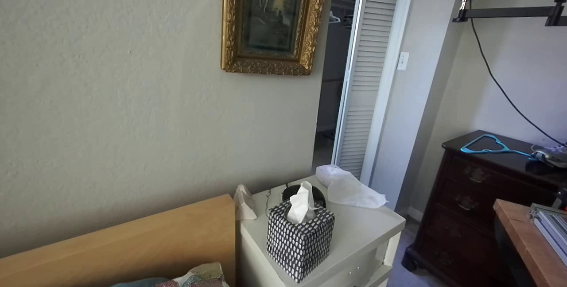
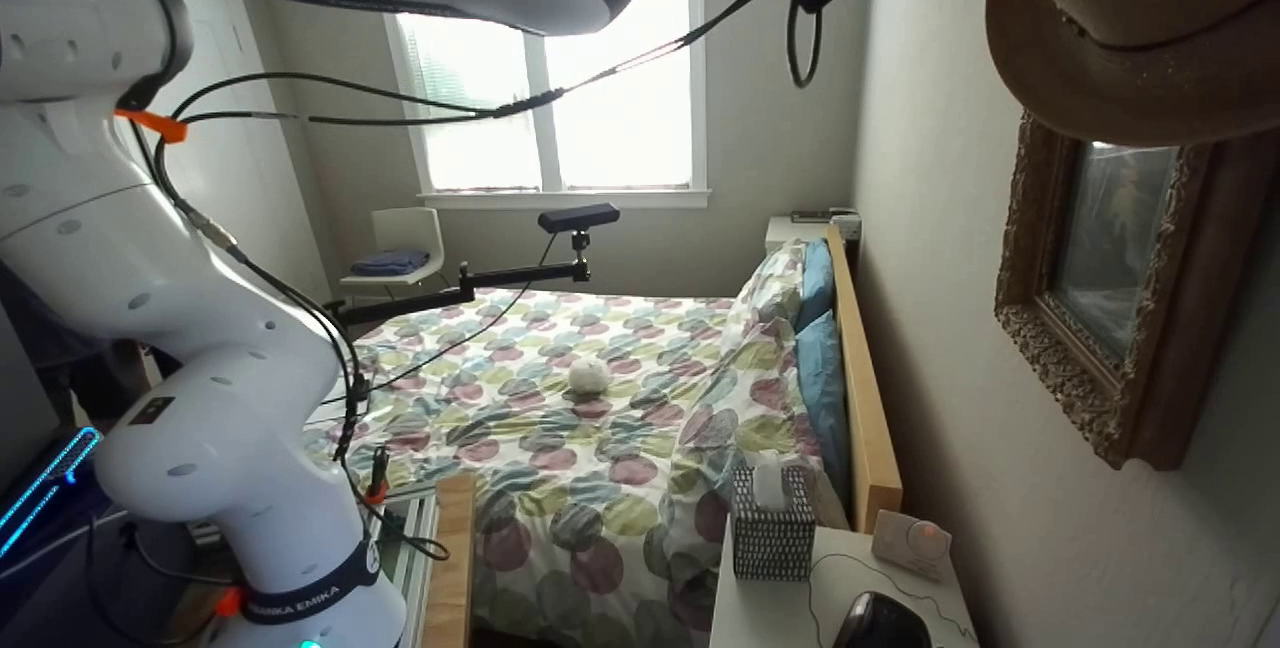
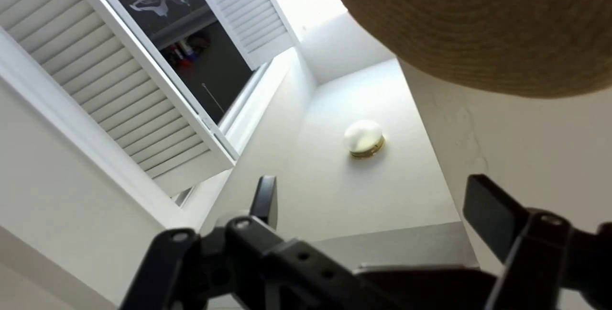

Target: Put the hat on the picture frame.

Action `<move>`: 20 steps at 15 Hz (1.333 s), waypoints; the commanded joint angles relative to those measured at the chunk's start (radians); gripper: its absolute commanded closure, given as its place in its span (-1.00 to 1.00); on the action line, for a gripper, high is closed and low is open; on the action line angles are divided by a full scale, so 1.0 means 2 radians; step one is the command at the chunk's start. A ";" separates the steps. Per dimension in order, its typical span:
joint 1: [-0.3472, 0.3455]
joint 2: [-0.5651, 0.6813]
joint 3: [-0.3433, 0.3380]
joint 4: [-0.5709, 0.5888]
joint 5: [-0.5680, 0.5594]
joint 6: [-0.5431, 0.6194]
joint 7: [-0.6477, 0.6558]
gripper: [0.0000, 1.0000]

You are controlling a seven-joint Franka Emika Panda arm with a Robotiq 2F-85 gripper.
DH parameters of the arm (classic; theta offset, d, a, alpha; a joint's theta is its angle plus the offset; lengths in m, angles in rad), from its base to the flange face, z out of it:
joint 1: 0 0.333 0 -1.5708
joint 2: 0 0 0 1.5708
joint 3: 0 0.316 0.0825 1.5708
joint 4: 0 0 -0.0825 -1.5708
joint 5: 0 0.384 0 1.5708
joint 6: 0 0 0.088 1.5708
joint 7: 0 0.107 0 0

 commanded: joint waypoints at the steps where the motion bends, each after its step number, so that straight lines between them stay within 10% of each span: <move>1: 0.007 -0.049 -0.018 -0.058 0.077 0.022 -0.130 -1.00; 12: 0.025 -0.140 -0.068 -0.219 0.304 0.126 -0.532 -1.00; 20: 0.133 -0.184 -0.115 -0.271 0.462 0.005 -0.813 -1.00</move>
